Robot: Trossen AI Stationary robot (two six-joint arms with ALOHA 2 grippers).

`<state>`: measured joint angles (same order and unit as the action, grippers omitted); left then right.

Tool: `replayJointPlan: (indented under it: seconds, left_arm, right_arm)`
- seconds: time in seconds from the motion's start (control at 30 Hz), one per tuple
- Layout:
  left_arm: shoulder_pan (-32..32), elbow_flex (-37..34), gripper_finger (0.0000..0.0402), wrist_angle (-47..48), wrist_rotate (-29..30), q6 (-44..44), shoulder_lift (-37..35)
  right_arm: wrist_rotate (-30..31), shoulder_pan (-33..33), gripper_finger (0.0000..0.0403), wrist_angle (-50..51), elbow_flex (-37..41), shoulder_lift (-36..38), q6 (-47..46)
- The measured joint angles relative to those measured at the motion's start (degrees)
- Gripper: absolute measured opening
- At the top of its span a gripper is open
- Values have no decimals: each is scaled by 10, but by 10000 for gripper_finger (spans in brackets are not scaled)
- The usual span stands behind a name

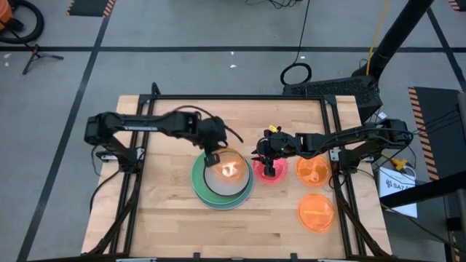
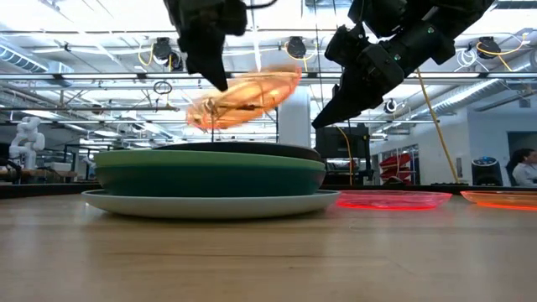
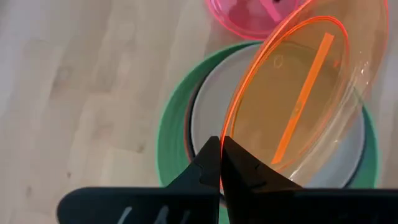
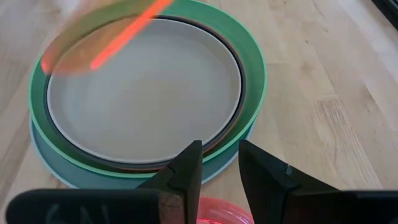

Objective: Stack plastic plates
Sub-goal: Stack the top left transparent orange plate on top of the white plate, then stack the transparent pink plate on top of the top left transparent orange plate

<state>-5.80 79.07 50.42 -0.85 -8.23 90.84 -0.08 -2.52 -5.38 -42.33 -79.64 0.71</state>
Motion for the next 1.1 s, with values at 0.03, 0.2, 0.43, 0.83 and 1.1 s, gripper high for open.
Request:
replayJointPlan:
  seconds: [0.03, 0.2, 0.43, 0.83, 1.1]
  left_arm:
    - [5, 0, 3, 0, 3, 0, 9]
    - [19, 0, 5, 8, 9, 2, 41]
    - [19, 0, 55, 7, 15, 19, 56]
    - [35, 0, 82, 5, 92, 64, 29]
    - [81, -82, 83, -105, 121, 108, -94]
  right_arm:
    - [0, 0, 98, 0, 0, 0, 0]
    - [0, 0, 98, 0, 0, 0, 0]
    - [0, 0, 98, 0, 0, 0, 0]
    - [0, 0, 98, 7, 0, 0, -14]
    - [0, 0, 98, 9, 0, 0, -49]
